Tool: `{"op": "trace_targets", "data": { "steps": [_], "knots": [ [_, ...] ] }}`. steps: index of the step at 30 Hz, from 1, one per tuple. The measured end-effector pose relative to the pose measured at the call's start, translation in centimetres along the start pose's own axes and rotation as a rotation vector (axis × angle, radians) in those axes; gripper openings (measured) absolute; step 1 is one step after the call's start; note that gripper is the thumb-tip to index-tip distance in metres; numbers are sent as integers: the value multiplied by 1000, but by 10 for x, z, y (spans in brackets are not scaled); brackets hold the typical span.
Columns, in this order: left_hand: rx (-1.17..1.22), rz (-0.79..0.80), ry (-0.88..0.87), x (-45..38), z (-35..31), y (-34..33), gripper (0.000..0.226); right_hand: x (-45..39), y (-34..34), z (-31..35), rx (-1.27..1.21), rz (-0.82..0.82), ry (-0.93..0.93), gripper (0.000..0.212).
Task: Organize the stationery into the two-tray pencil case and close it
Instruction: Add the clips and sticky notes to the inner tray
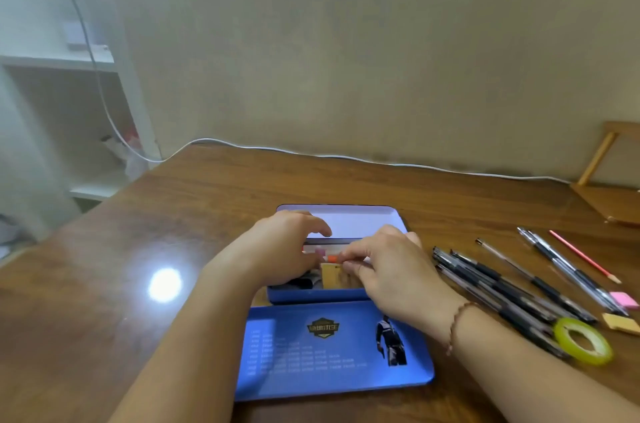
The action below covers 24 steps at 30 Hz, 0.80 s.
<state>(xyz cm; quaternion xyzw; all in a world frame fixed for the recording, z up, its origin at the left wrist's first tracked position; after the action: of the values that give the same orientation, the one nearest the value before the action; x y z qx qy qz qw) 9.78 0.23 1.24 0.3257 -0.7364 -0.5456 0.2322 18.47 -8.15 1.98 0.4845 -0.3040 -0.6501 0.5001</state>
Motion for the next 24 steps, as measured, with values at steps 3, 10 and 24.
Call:
{"op": "trace_targets", "data": {
  "steps": [3, 10, 24],
  "knots": [
    [4, 33, 12, 0, 0, -3, 45, -1, 1, 2, -33, -28, 13, 16],
    [30, 43, 10, 0, 1, -4, 41, 1, -2, 5, 118, 56, 79, 22],
    [39, 71, -6, 2, 0, -6, 37, 29, -13, 29, 187, 118, 242, 40]
  ]
}}
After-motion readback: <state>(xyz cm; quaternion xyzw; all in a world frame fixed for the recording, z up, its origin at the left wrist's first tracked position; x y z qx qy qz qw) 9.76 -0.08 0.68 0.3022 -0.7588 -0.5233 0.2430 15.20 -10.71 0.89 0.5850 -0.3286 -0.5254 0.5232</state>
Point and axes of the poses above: each hand's wrist, its own x-axis away from the middle knuckle, its own y-axis out of the back of the hand, z = x × y, the point moved 10 cm from there along -x, towards the middle knuckle, and after that the axes turned 7 degrees about y, right-handed, at the moved point
